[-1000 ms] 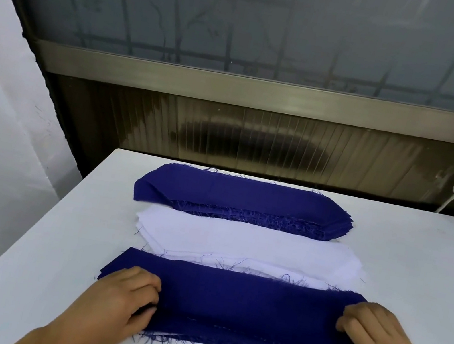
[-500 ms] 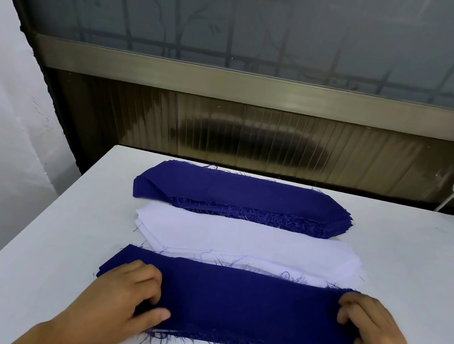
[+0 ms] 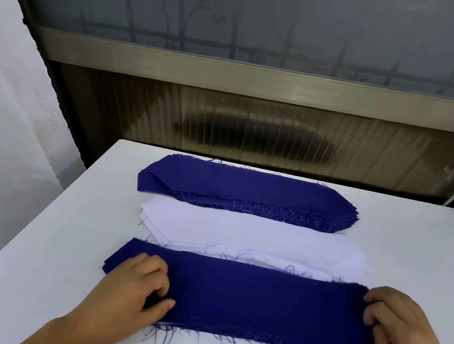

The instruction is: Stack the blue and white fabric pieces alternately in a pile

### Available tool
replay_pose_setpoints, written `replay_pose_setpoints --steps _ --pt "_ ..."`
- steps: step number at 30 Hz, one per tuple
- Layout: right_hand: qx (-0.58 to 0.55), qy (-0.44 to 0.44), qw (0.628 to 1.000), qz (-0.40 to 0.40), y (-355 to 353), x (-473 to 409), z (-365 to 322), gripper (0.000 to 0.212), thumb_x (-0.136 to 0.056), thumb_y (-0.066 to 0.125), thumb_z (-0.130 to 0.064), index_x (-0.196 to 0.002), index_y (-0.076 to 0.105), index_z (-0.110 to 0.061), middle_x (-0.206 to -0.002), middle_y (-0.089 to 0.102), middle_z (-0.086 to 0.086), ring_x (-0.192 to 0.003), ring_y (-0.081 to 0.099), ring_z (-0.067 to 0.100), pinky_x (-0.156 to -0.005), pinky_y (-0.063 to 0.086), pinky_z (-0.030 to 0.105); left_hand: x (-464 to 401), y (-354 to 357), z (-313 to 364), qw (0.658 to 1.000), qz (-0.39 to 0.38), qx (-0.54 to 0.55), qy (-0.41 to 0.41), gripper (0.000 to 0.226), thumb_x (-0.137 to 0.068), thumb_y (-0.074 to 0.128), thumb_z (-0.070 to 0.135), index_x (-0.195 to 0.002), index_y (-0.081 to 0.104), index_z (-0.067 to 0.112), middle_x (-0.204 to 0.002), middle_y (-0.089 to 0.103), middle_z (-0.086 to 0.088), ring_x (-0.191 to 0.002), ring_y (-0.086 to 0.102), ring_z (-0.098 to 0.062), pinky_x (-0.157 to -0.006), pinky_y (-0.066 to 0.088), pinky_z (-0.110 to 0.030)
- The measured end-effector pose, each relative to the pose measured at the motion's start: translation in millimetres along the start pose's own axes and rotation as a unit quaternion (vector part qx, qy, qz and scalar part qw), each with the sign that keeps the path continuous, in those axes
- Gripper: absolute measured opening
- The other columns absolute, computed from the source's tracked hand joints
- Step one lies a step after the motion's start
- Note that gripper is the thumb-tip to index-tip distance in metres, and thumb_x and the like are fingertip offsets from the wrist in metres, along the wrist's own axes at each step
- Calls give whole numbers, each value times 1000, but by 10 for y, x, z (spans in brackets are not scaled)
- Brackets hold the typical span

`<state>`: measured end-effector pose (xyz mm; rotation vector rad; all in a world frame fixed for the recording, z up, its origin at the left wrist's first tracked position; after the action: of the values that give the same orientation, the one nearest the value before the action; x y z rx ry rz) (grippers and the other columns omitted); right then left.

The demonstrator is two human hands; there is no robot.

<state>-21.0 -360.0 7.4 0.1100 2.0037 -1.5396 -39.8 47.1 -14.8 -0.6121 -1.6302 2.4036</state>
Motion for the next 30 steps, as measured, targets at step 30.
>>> replay_pose_setpoints --steps 30 --pt "-84 18 995 -42 710 -637 -200 13 -86 70 -11 -98 72 -16 -106 69 -8 -100 64 13 -89 45 24 -963 223 7 989 120 -61 69 25 -90 53 36 -88 71 20 -101 68 13 -91 62 -10 -77 53 -25"
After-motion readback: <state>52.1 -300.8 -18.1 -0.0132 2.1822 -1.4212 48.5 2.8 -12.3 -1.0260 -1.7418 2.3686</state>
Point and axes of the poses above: each hand's wrist, its own x-axis away from the middle knuckle, its own y-axis out of the palm, z = x × y, the point moved 5 cm from there along -x, towards the middle knuckle
